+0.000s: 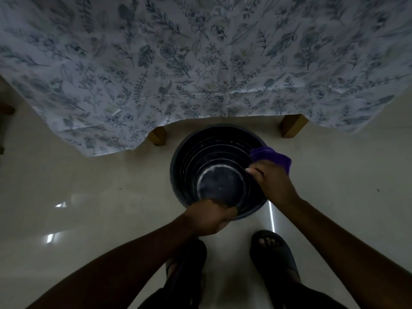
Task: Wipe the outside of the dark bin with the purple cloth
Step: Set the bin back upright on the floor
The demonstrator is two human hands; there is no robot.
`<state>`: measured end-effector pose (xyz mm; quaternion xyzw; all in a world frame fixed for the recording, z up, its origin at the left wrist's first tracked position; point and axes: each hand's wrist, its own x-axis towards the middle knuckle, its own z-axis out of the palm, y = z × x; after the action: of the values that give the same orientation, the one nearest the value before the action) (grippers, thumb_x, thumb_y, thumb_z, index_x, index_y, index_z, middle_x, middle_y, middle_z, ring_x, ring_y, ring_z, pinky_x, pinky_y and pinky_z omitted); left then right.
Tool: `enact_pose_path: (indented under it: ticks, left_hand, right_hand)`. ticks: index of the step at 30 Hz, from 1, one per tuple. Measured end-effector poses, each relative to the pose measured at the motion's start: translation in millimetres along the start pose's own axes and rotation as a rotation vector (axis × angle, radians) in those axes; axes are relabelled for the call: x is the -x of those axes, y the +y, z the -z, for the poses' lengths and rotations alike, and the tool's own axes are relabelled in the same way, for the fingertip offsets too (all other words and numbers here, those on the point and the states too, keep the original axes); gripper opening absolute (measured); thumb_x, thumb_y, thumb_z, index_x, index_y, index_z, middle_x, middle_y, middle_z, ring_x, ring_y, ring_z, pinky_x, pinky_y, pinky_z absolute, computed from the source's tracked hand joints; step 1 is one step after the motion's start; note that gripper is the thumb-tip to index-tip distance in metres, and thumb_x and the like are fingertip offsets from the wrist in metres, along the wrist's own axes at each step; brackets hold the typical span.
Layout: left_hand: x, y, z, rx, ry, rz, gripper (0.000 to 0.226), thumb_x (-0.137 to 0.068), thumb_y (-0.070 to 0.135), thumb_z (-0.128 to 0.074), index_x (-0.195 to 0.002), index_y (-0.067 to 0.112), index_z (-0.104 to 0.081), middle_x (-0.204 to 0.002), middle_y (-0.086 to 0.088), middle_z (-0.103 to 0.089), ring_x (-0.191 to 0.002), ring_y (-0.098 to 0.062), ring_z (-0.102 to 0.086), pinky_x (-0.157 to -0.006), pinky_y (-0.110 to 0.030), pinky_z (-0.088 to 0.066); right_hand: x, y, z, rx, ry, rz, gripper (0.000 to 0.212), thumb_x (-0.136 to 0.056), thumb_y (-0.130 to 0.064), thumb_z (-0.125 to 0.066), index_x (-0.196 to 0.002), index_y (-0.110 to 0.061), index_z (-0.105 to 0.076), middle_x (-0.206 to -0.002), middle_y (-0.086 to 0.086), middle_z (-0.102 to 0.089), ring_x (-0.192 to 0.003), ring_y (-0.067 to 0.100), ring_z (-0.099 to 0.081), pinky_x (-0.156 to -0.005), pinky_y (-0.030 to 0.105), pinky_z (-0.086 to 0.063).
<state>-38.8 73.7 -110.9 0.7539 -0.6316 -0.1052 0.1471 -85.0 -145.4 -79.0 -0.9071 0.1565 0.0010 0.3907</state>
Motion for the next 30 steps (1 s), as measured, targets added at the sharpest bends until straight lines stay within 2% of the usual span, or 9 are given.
enact_pose_path:
  ticks: [3,5,7,11,16,18,22,25,30]
  left_hand:
    - [5.5,-3.2,-9.8,0.009,-0.018,0.033,0.018,-0.083,0.032,-0.053,-0.098,0.024,-0.052,-0.076,0.002,-0.068,-0.063,-0.02,-0.064,-0.048,-0.022,-0.044]
    - [9.3,-6.9,-16.5,0.044,-0.005,0.075,0.023,-0.085,0.037,-0.052,-0.1,0.022,-0.061,-0.08,0.002,-0.069,-0.067,-0.02,-0.066,-0.051,-0.024,-0.046]
    - [10.8,-8.9,-16.0,0.117,-0.029,0.132,0.033,-0.087,0.047,-0.053,-0.102,0.02,-0.064,-0.087,0.002,-0.07,-0.076,-0.019,-0.067,-0.057,-0.026,-0.049]
    - [5.5,-8.3,-3.8,0.159,-0.125,0.319,0.054,-0.079,0.071,-0.052,-0.1,0.022,-0.062,-0.092,0.006,-0.068,-0.082,-0.011,-0.062,-0.065,-0.029,-0.05]
    - [16.5,-42.1,14.0,-0.092,0.17,0.417,0.023,-0.087,0.04,-0.059,-0.084,0.018,-0.061,-0.085,-0.002,-0.066,-0.084,-0.025,-0.061,-0.07,-0.034,-0.045]
    - [27.9,-57.1,16.7,-0.218,0.21,0.561,0.026,-0.086,0.04,-0.057,-0.099,0.018,-0.063,-0.108,-0.005,-0.065,-0.108,-0.03,-0.058,-0.084,-0.04,-0.042]
    - [38.3,-57.8,13.1,-0.125,0.17,0.909,0.077,-0.087,0.043,-0.059,-0.146,0.003,-0.031,-0.155,-0.022,-0.025,-0.142,-0.039,-0.025,-0.111,-0.049,-0.031]
    - [36.6,-54.1,17.3,0.07,0.072,0.953,0.091,-0.09,0.044,-0.058,-0.153,0.002,-0.007,-0.161,-0.019,0.0,-0.148,-0.035,-0.009,-0.116,-0.044,-0.025]
    - [35.5,-53.0,52.3,0.196,-0.037,0.949,0.095,-0.09,0.046,-0.058,-0.152,0.001,-0.001,-0.161,-0.018,-0.001,-0.149,-0.03,-0.007,-0.119,-0.036,-0.016]
  right_hand:
    - [11.3,8.4,-1.1,0.185,0.112,-0.003,0.011,-0.086,-0.01,-0.067,-0.095,-0.005,-0.066,-0.107,0.012,-0.058,-0.096,0.025,-0.057,-0.081,0.029,-0.046]
    - [15.3,13.7,-1.8,0.296,0.189,-0.104,0.032,-0.079,-0.017,-0.075,-0.108,-0.009,-0.062,-0.12,0.015,-0.049,-0.106,0.031,-0.049,-0.085,0.036,-0.047]
    - [16.4,14.1,-1.7,0.14,0.216,-0.263,0.046,-0.077,-0.024,-0.078,-0.114,-0.012,-0.054,-0.121,0.016,-0.045,-0.106,0.032,-0.049,-0.083,0.041,-0.05]
    - [10.6,17.5,-2.5,-0.077,0.238,-0.32,0.04,-0.079,-0.018,-0.076,-0.107,-0.009,-0.049,-0.11,0.01,-0.047,-0.092,0.022,-0.054,-0.07,0.026,-0.044]
    - [4.2,27.7,1.7,-0.177,0.269,-0.351,0.034,-0.079,-0.009,-0.074,-0.102,-0.012,-0.05,-0.109,0.009,-0.053,-0.092,0.021,-0.056,-0.063,0.015,-0.041]
    - [3.4,30.7,2.1,-0.181,0.255,-0.35,0.037,-0.077,-0.007,-0.075,-0.105,-0.011,-0.051,-0.112,0.01,-0.052,-0.092,0.021,-0.057,-0.062,0.014,-0.041]
    - [6.1,28.3,-1.2,-0.096,0.231,-0.332,0.046,-0.074,-0.004,-0.075,-0.111,-0.007,-0.05,-0.117,0.013,-0.047,-0.095,0.021,-0.053,-0.073,0.026,-0.048]
    - [8.1,25.3,1.9,-0.031,0.185,-0.288,0.047,-0.075,-0.005,-0.074,-0.114,-0.005,-0.048,-0.118,0.016,-0.045,-0.099,0.024,-0.052,-0.079,0.029,-0.045]
    - [6.2,15.4,18.8,0.03,0.001,-0.309,0.063,-0.077,-0.022,-0.077,-0.127,-0.002,-0.045,-0.129,0.02,-0.045,-0.111,0.035,-0.053,-0.086,0.037,-0.045]
